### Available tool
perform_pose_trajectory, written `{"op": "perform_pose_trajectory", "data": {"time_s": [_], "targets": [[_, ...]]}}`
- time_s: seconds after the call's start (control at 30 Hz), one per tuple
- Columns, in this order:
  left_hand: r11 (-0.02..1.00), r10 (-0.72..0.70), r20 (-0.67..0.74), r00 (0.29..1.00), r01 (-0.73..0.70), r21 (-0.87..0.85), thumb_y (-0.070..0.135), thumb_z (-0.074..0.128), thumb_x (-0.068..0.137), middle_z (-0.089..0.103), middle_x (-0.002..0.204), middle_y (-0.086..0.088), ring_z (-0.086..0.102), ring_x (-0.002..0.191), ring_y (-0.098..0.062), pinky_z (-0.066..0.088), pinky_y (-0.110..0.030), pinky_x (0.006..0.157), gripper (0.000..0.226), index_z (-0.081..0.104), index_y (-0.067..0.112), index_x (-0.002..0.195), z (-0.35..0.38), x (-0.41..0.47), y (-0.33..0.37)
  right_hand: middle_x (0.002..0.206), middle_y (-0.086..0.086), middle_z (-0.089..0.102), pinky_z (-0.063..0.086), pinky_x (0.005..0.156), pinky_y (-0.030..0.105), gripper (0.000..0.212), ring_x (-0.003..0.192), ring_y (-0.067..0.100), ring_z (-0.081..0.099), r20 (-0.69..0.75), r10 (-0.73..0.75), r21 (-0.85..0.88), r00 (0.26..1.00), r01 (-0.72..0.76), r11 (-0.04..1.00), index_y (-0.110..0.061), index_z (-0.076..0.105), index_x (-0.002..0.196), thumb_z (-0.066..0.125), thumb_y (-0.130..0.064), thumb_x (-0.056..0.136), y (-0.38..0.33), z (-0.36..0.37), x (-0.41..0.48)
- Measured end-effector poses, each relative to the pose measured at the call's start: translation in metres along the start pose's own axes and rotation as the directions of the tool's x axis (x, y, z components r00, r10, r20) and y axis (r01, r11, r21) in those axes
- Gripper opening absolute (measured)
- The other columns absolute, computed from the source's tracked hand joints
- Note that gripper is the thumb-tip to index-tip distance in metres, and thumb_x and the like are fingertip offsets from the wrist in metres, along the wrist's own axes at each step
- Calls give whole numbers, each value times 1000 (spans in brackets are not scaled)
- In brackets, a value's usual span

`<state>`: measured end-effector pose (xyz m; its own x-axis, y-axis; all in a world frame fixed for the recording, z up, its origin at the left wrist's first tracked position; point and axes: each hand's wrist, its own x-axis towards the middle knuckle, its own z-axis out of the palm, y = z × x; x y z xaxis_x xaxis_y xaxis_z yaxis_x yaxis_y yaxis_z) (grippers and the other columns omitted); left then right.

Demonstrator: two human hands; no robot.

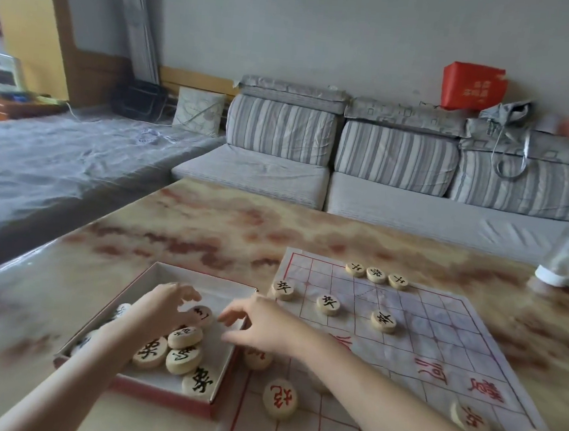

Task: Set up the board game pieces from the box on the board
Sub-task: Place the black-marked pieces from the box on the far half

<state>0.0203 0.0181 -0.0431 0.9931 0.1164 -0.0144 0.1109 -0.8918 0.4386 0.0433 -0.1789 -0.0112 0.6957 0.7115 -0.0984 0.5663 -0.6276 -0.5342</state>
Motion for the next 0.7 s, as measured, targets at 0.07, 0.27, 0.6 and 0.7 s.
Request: {"op": "perform_pose_trajectory", "data": {"time_s": [0.07, 0.27, 0.6, 0.7], "targets": [[1000, 12, 31, 999, -12, -12, 33, 72, 76, 65, 114, 2, 61, 99, -14, 44, -22, 83, 43, 61, 18, 116, 2, 2, -3, 119, 4, 62, 43, 99, 35, 37, 112, 18, 54, 3, -2, -45, 1000, 2, 999, -23, 60, 118, 64, -34, 83, -4, 9, 3], [997, 69, 40, 997, -67, -43, 40, 73, 72, 65, 103, 4, 57, 83, -10, 49, -26, 83, 48, 62, 20, 114, 6, 12, -7, 121, 11, 53, 37, 104, 40, 41, 121, 27, 43, -8, 43, -34, 999, -43, 998, -28, 60, 117, 64, -44, 79, -9, 25, 5], [998, 19, -13, 1000, -20, -67, 67, 67, 42, 65, 93, 9, 59, 81, -11, 47, -25, 72, 69, 66, 28, 98, 8, 18, -6, 106, 16, 48, 30, 100, 34, 52, 124, 29, 32, -132, 180, -11, 975, -183, 983, -21, 61, 113, 61, -60, 78, -28, 32, 0], [988, -2, -87, 996, -11, -152, 54, 70, 47, 67, 99, 4, 62, 86, -16, 50, -28, 79, 62, 67, 26, 101, 5, 19, -11, 100, 13, 52, 27, 103, 37, 58, 123, 27, 31, -155, 200, -64, 967, -212, 975, -14, 61, 110, 59, -62, 77, -36, 40, 7]]}}
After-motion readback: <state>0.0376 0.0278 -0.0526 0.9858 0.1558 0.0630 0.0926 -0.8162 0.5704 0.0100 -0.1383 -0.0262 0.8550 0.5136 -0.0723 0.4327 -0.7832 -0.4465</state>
